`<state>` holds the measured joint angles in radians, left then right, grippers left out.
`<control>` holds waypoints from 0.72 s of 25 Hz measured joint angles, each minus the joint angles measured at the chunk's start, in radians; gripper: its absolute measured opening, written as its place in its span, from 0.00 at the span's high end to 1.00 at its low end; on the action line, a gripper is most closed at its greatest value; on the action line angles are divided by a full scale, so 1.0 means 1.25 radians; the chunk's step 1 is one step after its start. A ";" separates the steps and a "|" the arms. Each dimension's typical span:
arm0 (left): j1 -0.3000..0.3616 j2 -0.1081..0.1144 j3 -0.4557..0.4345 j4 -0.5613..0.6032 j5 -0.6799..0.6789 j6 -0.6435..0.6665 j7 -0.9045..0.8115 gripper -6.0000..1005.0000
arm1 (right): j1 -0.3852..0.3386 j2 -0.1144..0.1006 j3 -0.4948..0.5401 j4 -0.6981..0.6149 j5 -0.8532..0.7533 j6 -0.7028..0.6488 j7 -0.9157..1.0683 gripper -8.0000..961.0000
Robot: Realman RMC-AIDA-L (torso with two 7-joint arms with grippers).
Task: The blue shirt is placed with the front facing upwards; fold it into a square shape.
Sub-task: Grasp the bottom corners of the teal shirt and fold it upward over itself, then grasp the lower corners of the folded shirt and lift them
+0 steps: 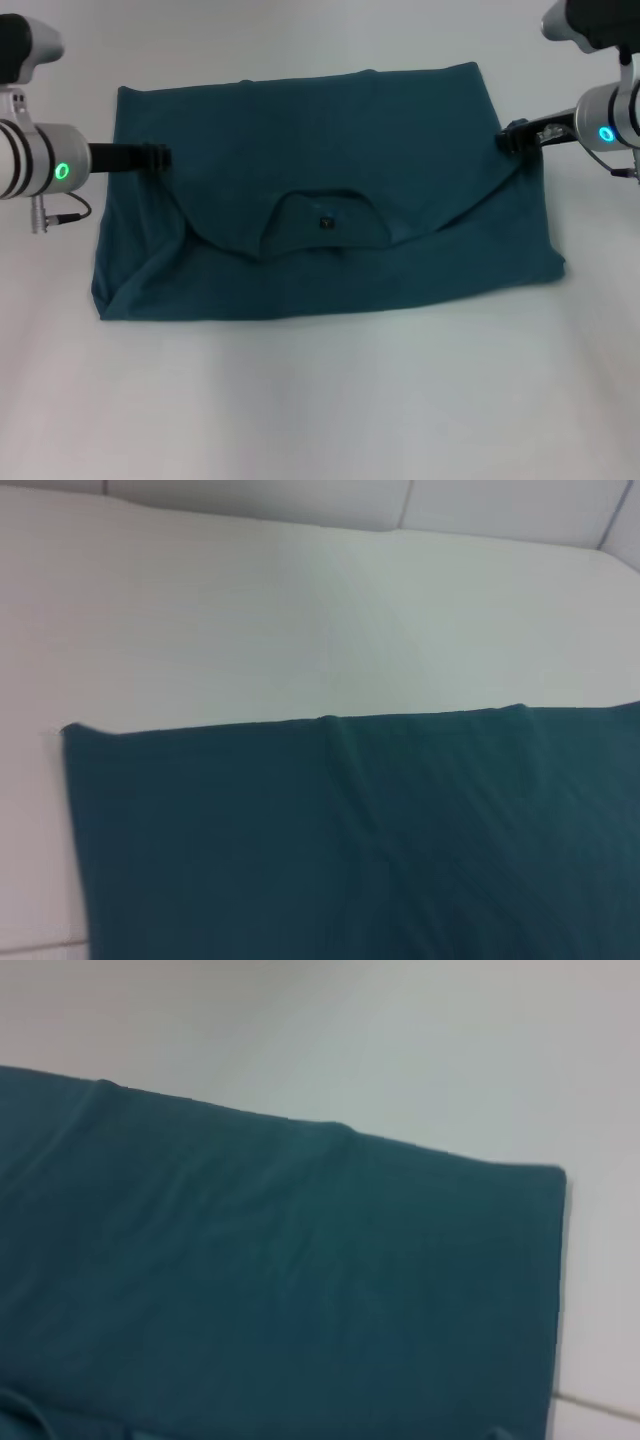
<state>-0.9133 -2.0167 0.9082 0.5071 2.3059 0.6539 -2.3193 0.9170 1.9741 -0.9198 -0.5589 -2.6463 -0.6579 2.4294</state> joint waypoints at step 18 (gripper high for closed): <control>0.062 -0.023 -0.049 0.090 -0.028 0.045 -0.030 0.39 | -0.004 0.021 0.026 -0.126 -0.079 -0.071 0.047 0.37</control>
<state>-0.8351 -2.0451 0.8470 0.6200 2.2706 0.7107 -2.3569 0.9125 2.0005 -0.8867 -0.7159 -2.7451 -0.7467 2.4881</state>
